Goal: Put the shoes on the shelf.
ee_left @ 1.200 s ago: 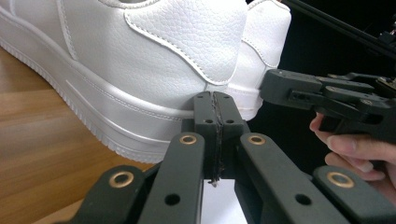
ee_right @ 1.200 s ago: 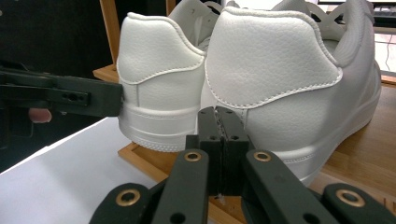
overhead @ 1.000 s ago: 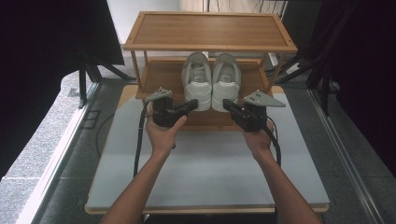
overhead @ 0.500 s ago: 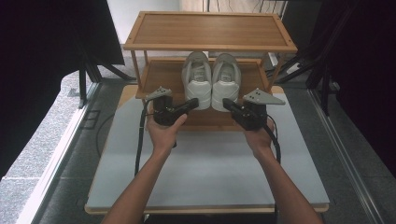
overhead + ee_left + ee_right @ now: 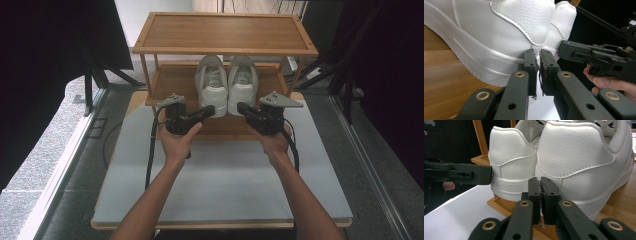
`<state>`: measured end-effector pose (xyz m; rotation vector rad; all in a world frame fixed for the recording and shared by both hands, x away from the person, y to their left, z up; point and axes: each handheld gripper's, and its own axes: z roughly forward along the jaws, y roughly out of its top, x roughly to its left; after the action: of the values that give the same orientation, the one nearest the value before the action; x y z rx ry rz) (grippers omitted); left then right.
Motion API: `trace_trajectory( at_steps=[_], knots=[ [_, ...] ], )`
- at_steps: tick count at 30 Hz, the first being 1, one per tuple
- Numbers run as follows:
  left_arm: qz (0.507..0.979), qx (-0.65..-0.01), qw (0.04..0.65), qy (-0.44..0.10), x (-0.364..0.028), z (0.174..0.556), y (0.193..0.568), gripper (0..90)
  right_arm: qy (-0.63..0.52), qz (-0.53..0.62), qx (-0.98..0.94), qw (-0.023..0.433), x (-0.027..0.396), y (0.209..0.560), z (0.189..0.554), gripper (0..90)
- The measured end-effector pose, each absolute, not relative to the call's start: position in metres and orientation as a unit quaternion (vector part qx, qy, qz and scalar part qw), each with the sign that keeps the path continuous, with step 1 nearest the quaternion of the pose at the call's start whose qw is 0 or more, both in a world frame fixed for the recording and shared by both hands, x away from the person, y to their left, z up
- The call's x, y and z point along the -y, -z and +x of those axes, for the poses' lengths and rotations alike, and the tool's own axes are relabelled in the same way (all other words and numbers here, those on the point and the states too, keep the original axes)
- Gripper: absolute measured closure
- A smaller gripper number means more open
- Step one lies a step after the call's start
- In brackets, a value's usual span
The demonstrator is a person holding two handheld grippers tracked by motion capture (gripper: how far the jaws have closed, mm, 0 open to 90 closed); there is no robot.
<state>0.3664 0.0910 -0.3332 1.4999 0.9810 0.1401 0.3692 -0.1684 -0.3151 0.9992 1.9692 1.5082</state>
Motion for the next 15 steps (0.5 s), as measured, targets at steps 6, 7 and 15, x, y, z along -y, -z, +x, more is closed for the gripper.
trace_trajectory(
  at_steps=[6, 7, 15],
  knots=[
    [0.666, -0.388, 0.631, -0.081, -0.088, 0.362, 0.328, 65.9, -0.564, 0.362, -0.706, 0.230, 0.173, 0.316, 0.364, 77.9],
    [0.665, -0.389, 0.633, -0.078, -0.088, 0.362, 0.327, 62.3, -0.568, 0.360, -0.704, 0.230, 0.175, 0.316, 0.363, 75.7],
    [0.653, -0.386, 0.646, -0.082, -0.100, 0.349, 0.324, 49.2, -0.604, 0.346, -0.676, 0.240, 0.191, 0.315, 0.347, 51.8]
  ],
)
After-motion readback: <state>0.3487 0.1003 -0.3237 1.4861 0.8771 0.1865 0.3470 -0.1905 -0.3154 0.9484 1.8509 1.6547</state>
